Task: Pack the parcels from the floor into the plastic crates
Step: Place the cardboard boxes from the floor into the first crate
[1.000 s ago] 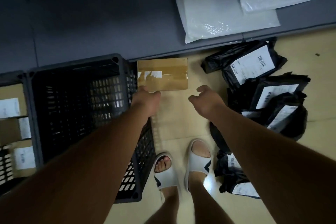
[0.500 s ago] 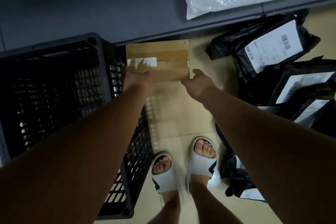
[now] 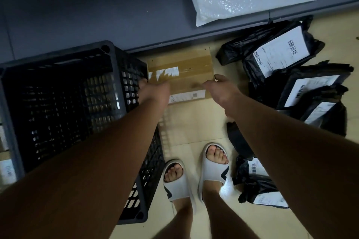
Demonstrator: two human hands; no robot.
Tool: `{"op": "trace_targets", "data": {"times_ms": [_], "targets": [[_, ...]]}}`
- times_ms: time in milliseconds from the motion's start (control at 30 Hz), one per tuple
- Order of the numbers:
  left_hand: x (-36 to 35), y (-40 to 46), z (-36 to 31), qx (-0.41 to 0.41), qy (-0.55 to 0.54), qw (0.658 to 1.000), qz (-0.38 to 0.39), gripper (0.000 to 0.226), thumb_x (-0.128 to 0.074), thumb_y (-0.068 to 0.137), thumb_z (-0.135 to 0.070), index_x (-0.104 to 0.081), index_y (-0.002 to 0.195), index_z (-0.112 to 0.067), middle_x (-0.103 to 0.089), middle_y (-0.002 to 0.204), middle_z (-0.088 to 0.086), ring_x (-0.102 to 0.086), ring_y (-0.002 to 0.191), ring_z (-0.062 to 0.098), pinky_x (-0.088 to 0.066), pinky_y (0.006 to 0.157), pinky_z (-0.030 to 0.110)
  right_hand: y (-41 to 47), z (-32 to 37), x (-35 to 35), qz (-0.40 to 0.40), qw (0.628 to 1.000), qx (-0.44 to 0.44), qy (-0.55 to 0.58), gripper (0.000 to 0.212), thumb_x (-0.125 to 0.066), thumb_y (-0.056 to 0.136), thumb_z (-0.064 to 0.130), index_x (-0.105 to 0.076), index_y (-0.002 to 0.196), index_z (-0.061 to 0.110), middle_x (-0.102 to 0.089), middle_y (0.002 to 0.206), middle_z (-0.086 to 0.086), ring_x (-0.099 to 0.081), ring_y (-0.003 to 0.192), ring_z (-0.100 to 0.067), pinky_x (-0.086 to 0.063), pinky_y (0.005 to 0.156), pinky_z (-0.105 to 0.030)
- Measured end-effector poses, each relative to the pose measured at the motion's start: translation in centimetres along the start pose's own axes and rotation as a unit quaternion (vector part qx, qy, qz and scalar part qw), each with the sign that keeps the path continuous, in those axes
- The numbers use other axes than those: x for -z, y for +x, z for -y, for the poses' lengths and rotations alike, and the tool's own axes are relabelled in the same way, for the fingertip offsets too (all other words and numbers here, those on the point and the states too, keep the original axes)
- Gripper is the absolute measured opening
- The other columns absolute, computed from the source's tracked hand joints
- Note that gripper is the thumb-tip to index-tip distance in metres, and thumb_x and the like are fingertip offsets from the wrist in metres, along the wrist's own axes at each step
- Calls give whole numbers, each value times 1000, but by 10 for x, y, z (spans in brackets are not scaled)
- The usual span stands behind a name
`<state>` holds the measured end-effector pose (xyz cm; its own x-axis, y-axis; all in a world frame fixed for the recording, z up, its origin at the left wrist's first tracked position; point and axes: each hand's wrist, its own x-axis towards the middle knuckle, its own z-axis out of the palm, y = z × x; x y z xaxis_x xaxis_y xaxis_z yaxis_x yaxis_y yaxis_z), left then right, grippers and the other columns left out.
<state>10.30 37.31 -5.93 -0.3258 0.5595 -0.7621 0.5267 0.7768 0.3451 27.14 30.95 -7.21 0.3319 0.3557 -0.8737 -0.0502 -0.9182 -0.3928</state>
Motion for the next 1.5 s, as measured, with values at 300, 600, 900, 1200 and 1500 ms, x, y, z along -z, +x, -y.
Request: {"op": "trace_targets", "data": {"times_ms": [300, 600, 900, 1200, 1500], "targets": [[37, -87, -21, -14, -53, 997, 49, 66, -59, 93, -18, -32, 153, -27, -55, 136, 4, -54, 80, 11, -34, 56, 24, -95, 14, 48, -42, 997, 22, 60, 45, -60, 88, 42, -53, 131, 30, -64, 115, -2, -63, 101, -25, -50, 89, -40], [110, -171, -25, -77, -5, 993, 84, 43, -63, 90, -12, -59, 132, -18, -71, 108, 0, -67, 80, 16, -56, 67, 26, -216, 23, 79, -62, 986, 60, 146, 43, -61, 80, 51, -59, 120, 34, -69, 112, 3, -64, 107, -23, -49, 89, -40], [164, -211, -3, -88, -97, 986, 105, 16, -74, 90, -24, -68, 105, -28, -76, 97, -6, -73, 87, 13, -52, 67, 25, -278, 49, 82, -67, 985, 85, 133, 21, -56, 79, 49, -64, 97, 39, -69, 107, -1, -64, 110, -32, -48, 102, -54], [202, -248, 36, -83, -185, 978, 50, 12, -66, 96, -35, -67, 107, -33, -77, 98, -10, -74, 88, 12, -57, 69, 29, -315, 44, 65, -25, 992, 85, 85, 11, -58, 88, 47, -67, 84, 44, -68, 111, -9, -63, 112, -33, -48, 104, -56], [249, -277, 102, -42, -215, 976, 13, 16, -65, 96, -33, -65, 112, -29, -71, 98, -13, -66, 89, 7, -50, 66, 25, -344, 42, 21, 9, 994, 103, -38, 33, -57, 89, 56, -63, 114, 35, -66, 116, 0, -61, 109, -26, -47, 103, -51]]}}
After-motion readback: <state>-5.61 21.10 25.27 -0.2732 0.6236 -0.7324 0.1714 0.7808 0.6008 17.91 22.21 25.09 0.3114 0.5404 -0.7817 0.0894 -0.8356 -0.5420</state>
